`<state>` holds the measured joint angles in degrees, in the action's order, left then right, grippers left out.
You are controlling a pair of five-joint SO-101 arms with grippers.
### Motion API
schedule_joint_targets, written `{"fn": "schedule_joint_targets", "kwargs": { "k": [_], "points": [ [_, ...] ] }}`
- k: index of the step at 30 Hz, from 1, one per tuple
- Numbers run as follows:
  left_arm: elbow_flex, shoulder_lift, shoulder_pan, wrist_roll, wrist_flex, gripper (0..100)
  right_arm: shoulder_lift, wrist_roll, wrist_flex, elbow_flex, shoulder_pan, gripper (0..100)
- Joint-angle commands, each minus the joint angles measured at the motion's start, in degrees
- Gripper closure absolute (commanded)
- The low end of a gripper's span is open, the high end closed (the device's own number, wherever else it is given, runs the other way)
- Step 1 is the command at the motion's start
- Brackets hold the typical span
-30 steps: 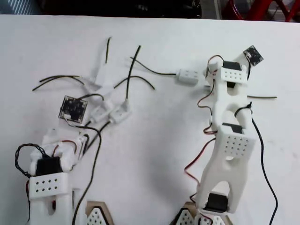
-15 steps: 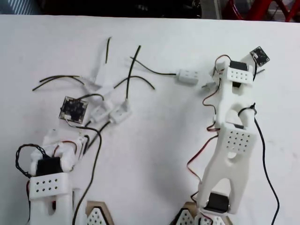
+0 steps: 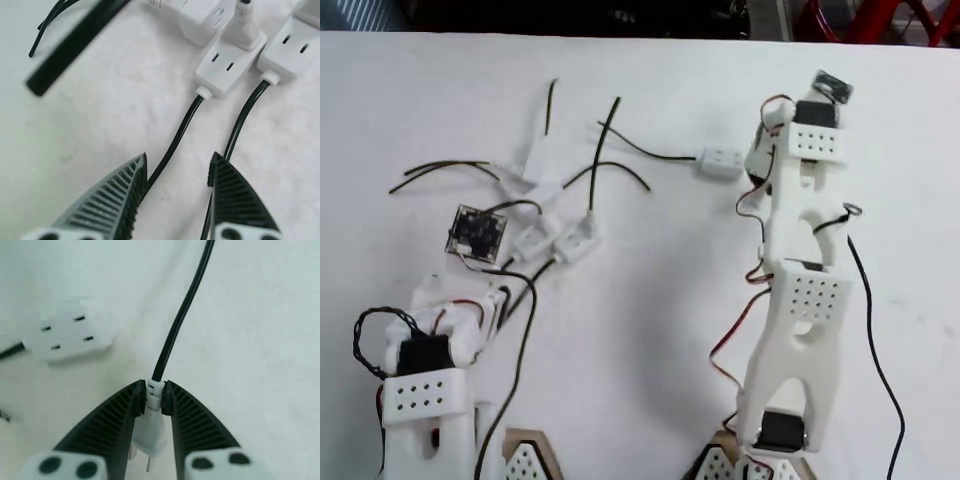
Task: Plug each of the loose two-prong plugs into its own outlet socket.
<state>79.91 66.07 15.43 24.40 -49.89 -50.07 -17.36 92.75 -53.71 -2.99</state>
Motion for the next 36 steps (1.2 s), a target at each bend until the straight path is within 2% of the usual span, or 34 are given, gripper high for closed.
{"fn": "schedule_joint_targets", "kwargs": {
  "k": [1, 10, 18, 23, 29, 34, 36],
  "points": [
    [-0.2, 1.6, 0.3, 0.0, 1.2, 79, 0.8, 8.3, 5.3, -3.9, 2.8, 98.1],
    [-0.2, 1.6, 0.3, 0.0, 1.2, 79, 2.7, 23.6, 5.8, 1.1, 3.8, 98.1],
    [-0.2, 1.6, 0.3, 0.0, 1.2, 79, 19.6, 36.3, 5.7, 23.1, 8.7, 98.1],
    [-0.2, 1.6, 0.3, 0.0, 1.2, 79, 28.4, 38.9, 0.5, 37.7, 11.2, 98.1],
    [-0.2, 1.6, 0.3, 0.0, 1.2, 79, 29.2, 43.4, -9.5, 49.1, 9.5, 97.6],
    [-0.2, 1.6, 0.3, 0.0, 1.2, 79, 29.7, 43.5, -5.4, 50.7, 8.9, 86.8],
    [-0.2, 1.6, 0.3, 0.0, 1.2, 79, 29.9, 43.6, -2.5, 50.5, 8.9, 85.4]
  ]
}}
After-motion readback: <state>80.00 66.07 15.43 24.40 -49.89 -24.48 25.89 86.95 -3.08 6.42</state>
